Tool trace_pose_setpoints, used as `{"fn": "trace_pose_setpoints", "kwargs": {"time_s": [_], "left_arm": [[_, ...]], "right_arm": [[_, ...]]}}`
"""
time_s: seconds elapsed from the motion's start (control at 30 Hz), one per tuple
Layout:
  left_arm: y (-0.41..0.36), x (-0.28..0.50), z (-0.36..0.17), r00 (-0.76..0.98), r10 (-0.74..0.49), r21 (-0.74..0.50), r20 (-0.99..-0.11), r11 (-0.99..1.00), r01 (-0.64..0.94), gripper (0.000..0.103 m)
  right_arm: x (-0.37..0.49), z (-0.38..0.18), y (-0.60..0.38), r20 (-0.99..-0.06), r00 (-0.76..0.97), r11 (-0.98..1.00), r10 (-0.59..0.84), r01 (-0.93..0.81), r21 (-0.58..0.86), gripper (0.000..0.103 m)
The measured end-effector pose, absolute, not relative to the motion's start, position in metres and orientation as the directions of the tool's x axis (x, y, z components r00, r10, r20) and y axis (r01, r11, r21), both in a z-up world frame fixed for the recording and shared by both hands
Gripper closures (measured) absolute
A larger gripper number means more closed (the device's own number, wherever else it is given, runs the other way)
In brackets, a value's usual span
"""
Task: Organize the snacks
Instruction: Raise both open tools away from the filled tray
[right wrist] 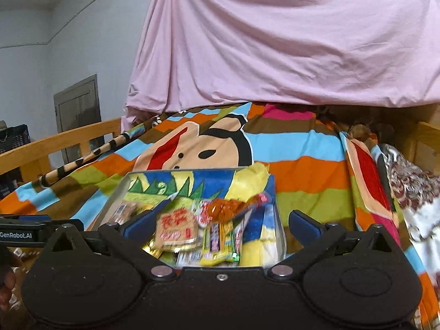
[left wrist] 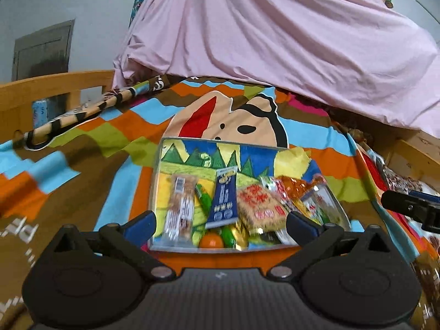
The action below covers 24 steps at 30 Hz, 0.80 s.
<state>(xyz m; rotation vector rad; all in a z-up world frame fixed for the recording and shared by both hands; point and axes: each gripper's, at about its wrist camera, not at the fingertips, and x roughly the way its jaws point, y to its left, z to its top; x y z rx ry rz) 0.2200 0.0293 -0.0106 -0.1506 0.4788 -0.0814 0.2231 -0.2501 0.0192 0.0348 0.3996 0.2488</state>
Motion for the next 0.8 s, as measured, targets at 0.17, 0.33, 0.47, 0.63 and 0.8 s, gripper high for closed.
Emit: {"fn": "trace_pose_setpoints", "kwargs": {"time_s": [0.17,0.33,0.47,0.63,0.8], "left_arm": [[0.024,0.177,-0.014,0.882,-0.099,-0.135,-0.46,0.99,0.041,0.0],[0.018,0.144,-0.02,0.87,-0.094,-0.122,-0.485,0.992,0.039,0.0],[0.017,0.126,-0.026,0.862,-0.089,-0.143,-0.499,0.99,0.02,0.0],[0.015,0.114,-0.031,0.855,-0.068,-0.131,-0.514,0.991,0.0,0.0],[0.014,0.111,-0.032,0.852,-0.066,-0.13,-0.519,0.992,-0.002,0.0]], "right_arm": [[0.182,0.014,-0.256,-0.406,0.88,0.969,0.248,-0.224,0.106,0.001],[0.15,0.006,-0.256,-0.436,0.864,0.968,0.251,-0.232,0.097,0.001],[0.13,-0.002,-0.258,-0.466,0.847,0.966,0.257,-0.239,0.098,0.001],[0.115,-0.009,-0.259,-0.491,0.832,0.965,0.26,-0.244,0.097,0.001],[0.114,-0.011,-0.259,-0.494,0.828,0.963,0.265,-0.248,0.103,0.001]]}}
